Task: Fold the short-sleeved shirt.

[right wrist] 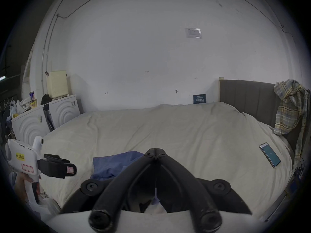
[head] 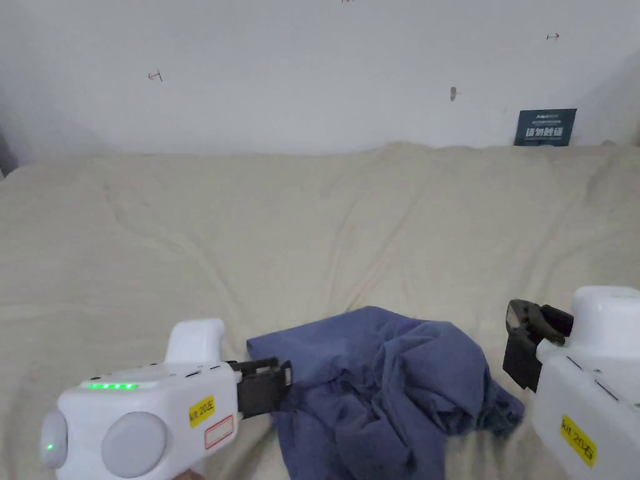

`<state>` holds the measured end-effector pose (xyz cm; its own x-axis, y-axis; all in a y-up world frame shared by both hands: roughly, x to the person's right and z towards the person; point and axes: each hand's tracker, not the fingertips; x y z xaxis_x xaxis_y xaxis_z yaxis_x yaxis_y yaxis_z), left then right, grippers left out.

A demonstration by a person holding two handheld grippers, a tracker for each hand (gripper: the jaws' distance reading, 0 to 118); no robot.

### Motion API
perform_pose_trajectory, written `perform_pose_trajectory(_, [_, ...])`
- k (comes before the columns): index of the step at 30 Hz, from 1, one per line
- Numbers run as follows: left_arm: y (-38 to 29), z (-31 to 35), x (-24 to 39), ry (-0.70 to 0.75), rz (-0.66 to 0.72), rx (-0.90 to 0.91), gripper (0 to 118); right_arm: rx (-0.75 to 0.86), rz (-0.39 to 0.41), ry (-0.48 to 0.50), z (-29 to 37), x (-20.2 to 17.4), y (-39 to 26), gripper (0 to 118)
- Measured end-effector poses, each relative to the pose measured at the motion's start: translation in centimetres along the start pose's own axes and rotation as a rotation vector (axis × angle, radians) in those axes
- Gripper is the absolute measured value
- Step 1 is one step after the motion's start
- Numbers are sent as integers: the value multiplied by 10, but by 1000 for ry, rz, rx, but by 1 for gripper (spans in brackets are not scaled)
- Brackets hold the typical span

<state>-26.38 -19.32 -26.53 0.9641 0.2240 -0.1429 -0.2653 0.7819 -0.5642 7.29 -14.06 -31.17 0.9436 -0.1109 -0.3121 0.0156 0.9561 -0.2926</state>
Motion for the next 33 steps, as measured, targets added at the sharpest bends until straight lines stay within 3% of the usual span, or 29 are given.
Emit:
perform_pose_trajectory(1, [-5,3,-9,51,2,-9,9,-3,5,6,0,-3,-1,0])
perform_pose_trajectory(4, [-28,0,-33,155,24,-69,1,-14,11,32,0,-14,-3,0])
perform_pose_trajectory(9, [-45,-16,-37,69,102,-138,0,-32,42,51,-6,-23,-8,0])
perform_pose_trajectory(15, [-29,-52,-10,63,-46,-135,0,-49,65,52,-14,-24,-10,0])
perform_pose_trajectory(16, [-27,-56,-9,58,-58,-136,4,-52,66,48,-16,-24,-11,0])
perform_pose_trajectory(17, [-23,-63,-7,47,-58,-138,22,-54,65,44,-18,-23,-11,0])
perform_pose_trajectory(18, [-19,-73,-3,47,-62,-142,65,-59,60,42,-19,-21,-12,0])
perform_pose_trajectory(19, [-17,-83,0,58,-84,-170,92,-70,48,47,-22,-19,-12,0])
perform_pose_trajectory(20, [-17,-87,-1,61,-107,-176,102,-77,36,51,-23,-18,-12,0])
perform_pose_trajectory(22, [-14,-101,3,85,-174,-193,102,-80,47,46,-25,-18,-12,0])
perform_pose_trajectory(25, [-16,-117,4,101,-227,-246,101,-95,137,0,-31,-23,-15,0])
perform_pose_trajectory(26, [-17,-121,4,92,-223,-259,99,-97,140,0,-33,-23,-16,0])
perform_pose_trajectory(27, [-20,-125,4,62,-206,-271,89,-98,131,9,-35,-22,-16,0])
perform_pose_trajectory(29, [-28,-123,9,57,-193,-256,86,-110,102,24,-38,-19,-17,0])
perform_pose_trajectory(31, [-30,-119,15,63,-257,-219,68,-119,71,32,-41,-16,-18,0])
perform_pose_trajectory(32, [-30,-117,17,47,-277,-230,51,-123,62,34,-42,-15,-18,0])
perform_pose_trajectory(33, [-30,-113,20,35,-291,-235,8,-127,59,33,-43,-15,-19,0])
